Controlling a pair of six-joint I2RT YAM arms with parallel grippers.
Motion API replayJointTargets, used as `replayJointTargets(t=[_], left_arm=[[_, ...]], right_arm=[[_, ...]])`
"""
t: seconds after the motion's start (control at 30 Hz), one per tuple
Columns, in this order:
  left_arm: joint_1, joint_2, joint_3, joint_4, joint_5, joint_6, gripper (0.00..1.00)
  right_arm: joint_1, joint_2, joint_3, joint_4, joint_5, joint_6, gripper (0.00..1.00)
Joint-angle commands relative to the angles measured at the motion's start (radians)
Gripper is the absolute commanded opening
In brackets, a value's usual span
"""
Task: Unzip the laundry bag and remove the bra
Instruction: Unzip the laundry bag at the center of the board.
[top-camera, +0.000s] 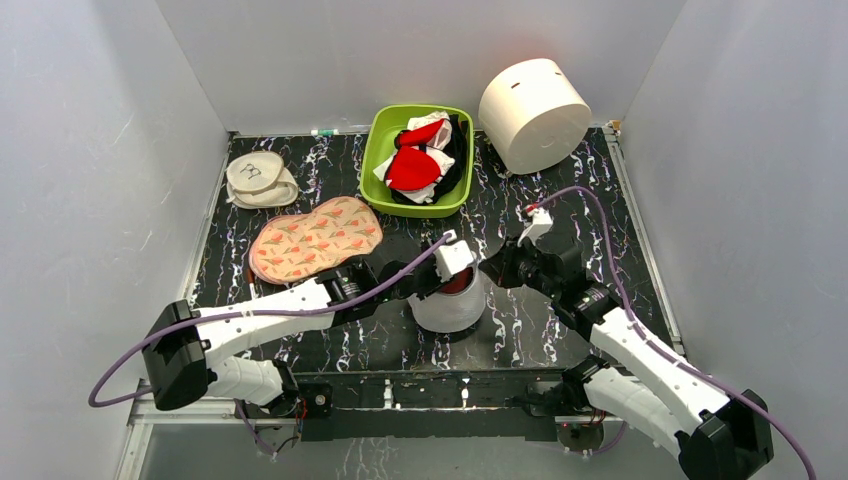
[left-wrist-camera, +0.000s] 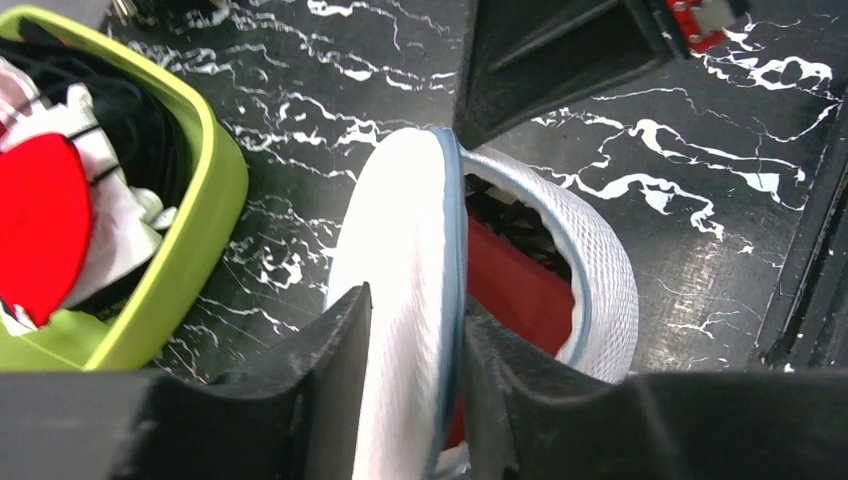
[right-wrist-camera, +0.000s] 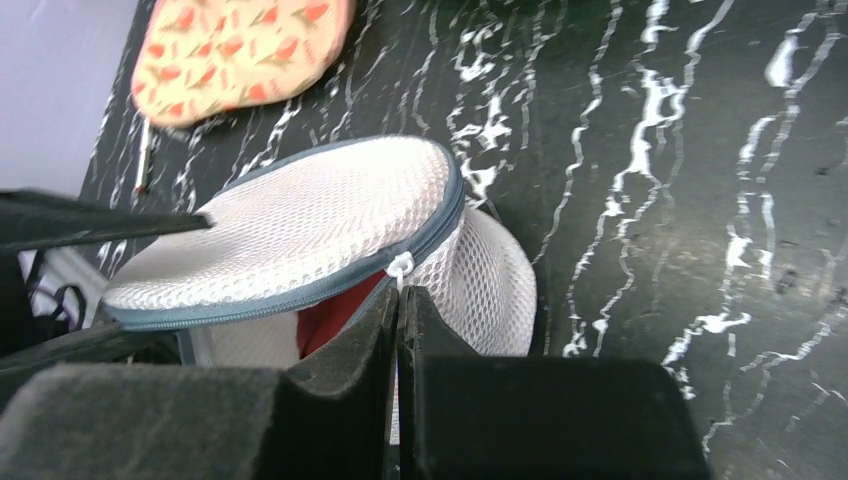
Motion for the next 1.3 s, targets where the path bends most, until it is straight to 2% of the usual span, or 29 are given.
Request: replayJointTargets(t=[0.0, 0.17, 0.3, 0.43, 0.6, 0.8, 0.87, 1.07, 1.27], left_arm=[[-0.007, 0.016, 0.036, -0.019, -0.028, 0.003, 0.41], [-0.011, 0.01, 0.029, -0.011, -0.006, -0.002, 0.61], [-0.017, 0.01, 0.028, -0.009, -0.003, -0.003, 0.62], [-0.018, 0.019, 0.036, -0.016, -0.006, -0.004, 0.57], [-0.02, 0.019, 0.036, -0.016, -0.026, -0.003, 0.45], [-0.026, -0.006, 0.031, -0.007, -0.025, 0.002, 0.18], [-0.028, -0.02, 0.021, 0.002, -0.017, 0.005, 0.12], [-0.03, -0.067, -0.008, 0.03, 0.037, 0.018, 0.0], [-0.031, -0.126, -0.042, 0.071, 0.055, 0.023, 0.0]], right_arm=[[0.0, 0.022, 0.068, 0.075, -0.166, -0.036, 0.0], [0.0, 0.037, 0.073, 0.111, -0.212, -0.015, 0.0], [0.001, 0.047, 0.082, 0.114, -0.252, -0.009, 0.0], [0.009, 0.048, 0.083, 0.115, -0.273, -0.007, 0.0], [0.015, 0.043, 0.083, 0.114, -0.286, -0.007, 0.0], [0.025, 0.05, 0.093, 0.11, -0.314, -0.009, 0.0], [0.025, 0.052, 0.099, 0.104, -0.304, -0.009, 0.0], [0.026, 0.073, 0.095, 0.1, -0.26, -0.011, 0.0], [0.025, 0.084, 0.094, 0.068, -0.131, -0.014, 0.0]])
